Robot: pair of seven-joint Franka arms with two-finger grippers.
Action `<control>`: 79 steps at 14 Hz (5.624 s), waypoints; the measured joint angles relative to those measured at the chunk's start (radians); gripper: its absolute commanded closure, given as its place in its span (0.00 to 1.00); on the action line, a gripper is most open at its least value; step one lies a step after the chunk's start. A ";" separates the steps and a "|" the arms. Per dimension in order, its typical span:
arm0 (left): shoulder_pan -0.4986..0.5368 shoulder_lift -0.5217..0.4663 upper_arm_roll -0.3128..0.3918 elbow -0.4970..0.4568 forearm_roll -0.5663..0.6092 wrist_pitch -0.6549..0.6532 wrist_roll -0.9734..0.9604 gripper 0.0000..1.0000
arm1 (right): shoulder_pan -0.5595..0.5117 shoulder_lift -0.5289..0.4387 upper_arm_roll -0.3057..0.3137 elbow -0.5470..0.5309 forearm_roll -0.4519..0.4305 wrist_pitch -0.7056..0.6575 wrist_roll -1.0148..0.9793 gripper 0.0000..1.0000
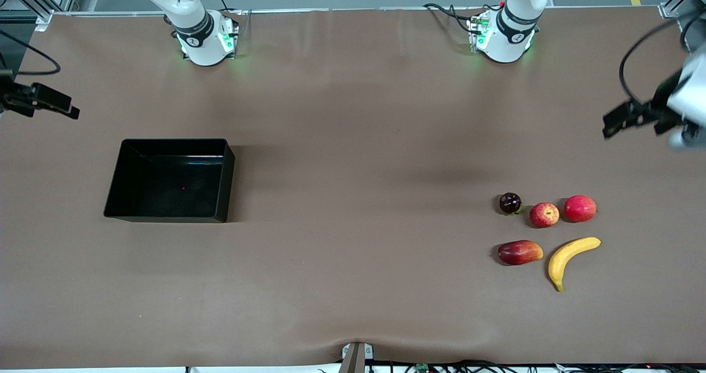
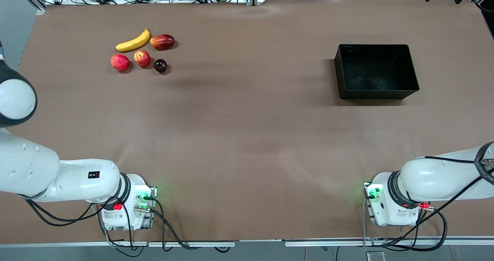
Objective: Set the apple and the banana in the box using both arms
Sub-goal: 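Reach the left gripper toward the small red-yellow apple, then grasp the apple with the left gripper while the right gripper reaches the box, then lift the apple with the left gripper while the right gripper drags the box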
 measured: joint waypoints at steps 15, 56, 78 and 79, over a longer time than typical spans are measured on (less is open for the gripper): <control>0.048 0.279 0.002 -0.360 0.042 0.643 0.004 0.00 | -0.007 0.074 -0.005 0.020 -0.018 -0.008 -0.015 0.00; 0.062 0.530 -0.011 -0.231 0.103 0.695 0.019 1.00 | -0.143 0.343 0.055 -0.225 0.080 0.324 -0.264 1.00; 0.058 0.321 -0.333 -0.244 0.104 0.381 -0.348 1.00 | 0.323 0.530 0.460 -0.229 0.192 0.817 0.511 0.98; 0.058 0.321 -0.342 -0.244 0.104 0.381 -0.365 1.00 | 0.336 0.550 0.460 -0.229 0.192 0.847 0.518 0.61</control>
